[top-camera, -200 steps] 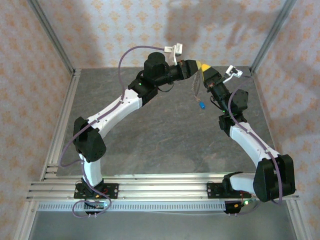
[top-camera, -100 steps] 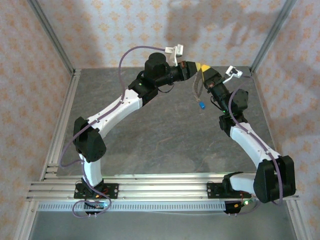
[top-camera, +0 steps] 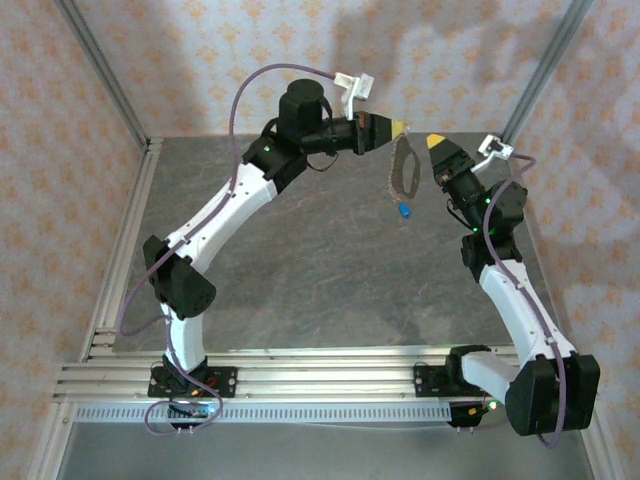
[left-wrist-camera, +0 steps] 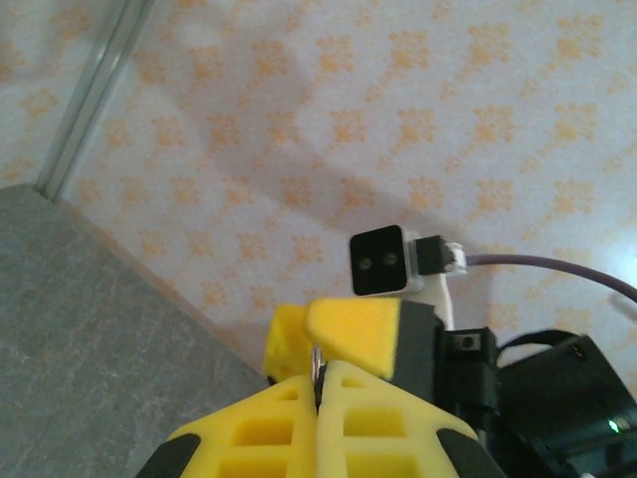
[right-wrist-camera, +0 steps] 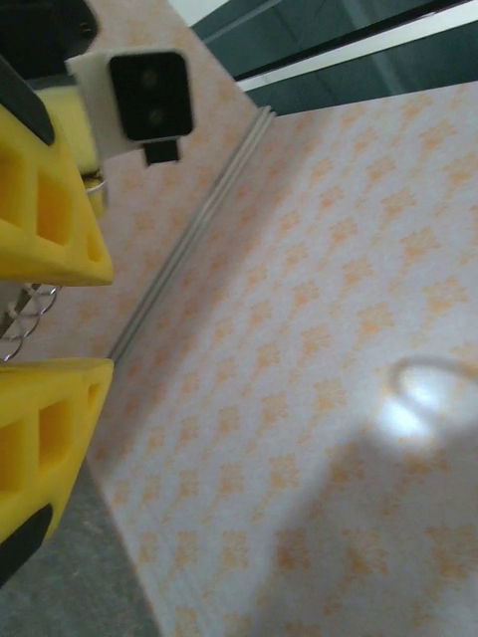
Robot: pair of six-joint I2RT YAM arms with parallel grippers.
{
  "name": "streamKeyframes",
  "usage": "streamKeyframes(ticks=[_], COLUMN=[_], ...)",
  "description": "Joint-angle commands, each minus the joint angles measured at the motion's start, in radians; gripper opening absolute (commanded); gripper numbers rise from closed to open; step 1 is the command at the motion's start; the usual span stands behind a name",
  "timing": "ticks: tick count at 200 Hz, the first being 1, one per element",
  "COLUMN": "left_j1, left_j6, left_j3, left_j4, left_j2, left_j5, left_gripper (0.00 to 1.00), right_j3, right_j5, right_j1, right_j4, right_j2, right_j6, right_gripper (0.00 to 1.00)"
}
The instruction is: Put the keys on the keyring
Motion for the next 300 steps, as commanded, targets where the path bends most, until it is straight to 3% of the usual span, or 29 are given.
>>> streamKeyframes(ticks=[1,45,93,180,250,300], left_j1=[0.017,0.024,0.026,0.024,0.025,0.024], left_j6=[0.121,0.176,0.126,0.093,0.082,0.038], left_j3=[0.080,0.150,0.147,0.142,0.137,0.130], left_j4=[-0.117,-0.206,-0.158,-0.118,-0.100,-0.074], left_j2=[0.040,0.069,0.080,0.080,0.075,0.073], left_j5=[0.142,0.190,0.199,0.198,0.187,0.138], left_gripper=[0.00,0.00,0.00,0.00,0.00,0.00], right_j3=[0.051,0.060,0.049,0.056,0.032,0.015], right_j5=[-0.119,-0.173,-0.180,-0.141,-0.135,-0.101], right_j1=[-0.004,-0.004,0.003,0.082,0.089,0.090], right_j4=[0.014,0.066,0.182,0.185,0.182,0.208], right_j2=[0.001,-0.005,0.031,0.089,0.080,0.080], right_j6=[-0.053,-0.050,0.030,0.014,0.011,0.028], right_gripper=[0.24,0.27,0.29,0.29,0.00,0.00])
